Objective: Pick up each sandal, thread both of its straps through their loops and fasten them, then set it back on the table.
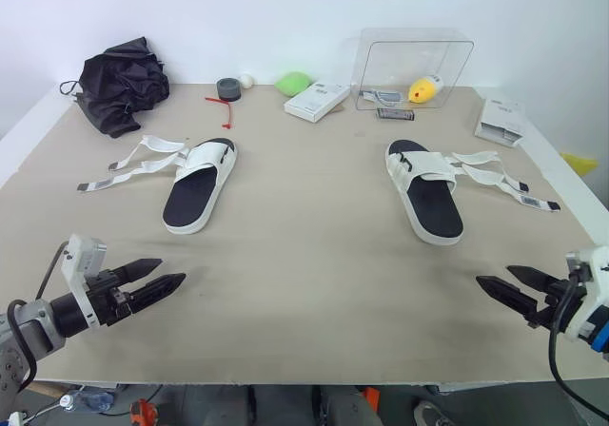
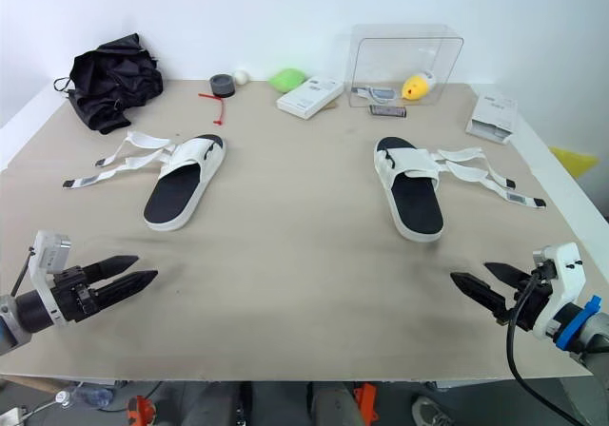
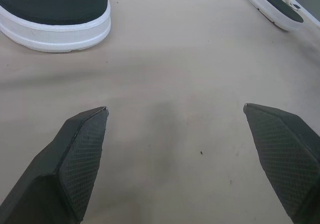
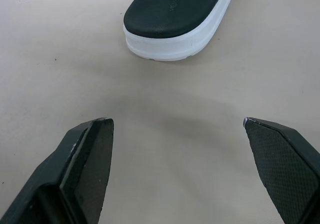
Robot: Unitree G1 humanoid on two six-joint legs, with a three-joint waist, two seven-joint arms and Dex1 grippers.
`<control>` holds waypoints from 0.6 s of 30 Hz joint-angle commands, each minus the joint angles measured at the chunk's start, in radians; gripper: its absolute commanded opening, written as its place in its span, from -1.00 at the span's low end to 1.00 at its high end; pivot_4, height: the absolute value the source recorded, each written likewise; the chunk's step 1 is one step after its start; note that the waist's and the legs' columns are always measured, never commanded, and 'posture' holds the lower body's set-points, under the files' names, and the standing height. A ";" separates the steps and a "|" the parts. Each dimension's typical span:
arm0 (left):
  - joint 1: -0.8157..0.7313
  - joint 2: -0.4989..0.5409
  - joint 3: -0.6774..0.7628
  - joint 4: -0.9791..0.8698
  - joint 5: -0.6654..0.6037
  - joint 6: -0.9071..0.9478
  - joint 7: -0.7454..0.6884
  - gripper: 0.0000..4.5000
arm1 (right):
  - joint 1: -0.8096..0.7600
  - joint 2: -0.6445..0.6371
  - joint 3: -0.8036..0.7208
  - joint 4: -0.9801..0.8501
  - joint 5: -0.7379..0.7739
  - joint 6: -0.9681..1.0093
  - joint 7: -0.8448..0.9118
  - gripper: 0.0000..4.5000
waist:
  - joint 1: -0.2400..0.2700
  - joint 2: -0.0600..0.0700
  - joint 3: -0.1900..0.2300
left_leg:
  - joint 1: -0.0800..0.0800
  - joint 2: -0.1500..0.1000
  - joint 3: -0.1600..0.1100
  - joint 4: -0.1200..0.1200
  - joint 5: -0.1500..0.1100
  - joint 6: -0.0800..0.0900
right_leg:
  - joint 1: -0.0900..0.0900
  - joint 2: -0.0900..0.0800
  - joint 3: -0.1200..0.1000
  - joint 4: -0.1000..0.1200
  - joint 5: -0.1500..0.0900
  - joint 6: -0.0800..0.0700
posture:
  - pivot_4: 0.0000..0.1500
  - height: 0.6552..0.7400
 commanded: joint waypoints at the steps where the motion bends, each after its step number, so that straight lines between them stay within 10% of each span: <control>1: -0.029 0.009 -0.015 -0.005 -0.002 -0.009 -0.010 1.00 | -0.015 -0.004 -0.027 -0.031 0.013 -0.002 0.001 0.98 | 0.000 0.000 0.000 | 0.000 0.000 0.000 0.000 0.000 0.000 | 0.000 0.000 0.000 0.000 0.000 0.000 | 1.00 1.00; 18: -0.279 0.079 -0.225 -0.047 -0.080 0.109 -0.145 1.00 | -0.174 0.069 0.038 -0.154 0.039 0.130 -0.209 0.98 | -0.002 0.001 0.000 | 0.000 0.000 0.000 0.002 0.000 0.000 | 0.000 0.002 0.000 0.000 0.002 0.001 | 1.00 1.00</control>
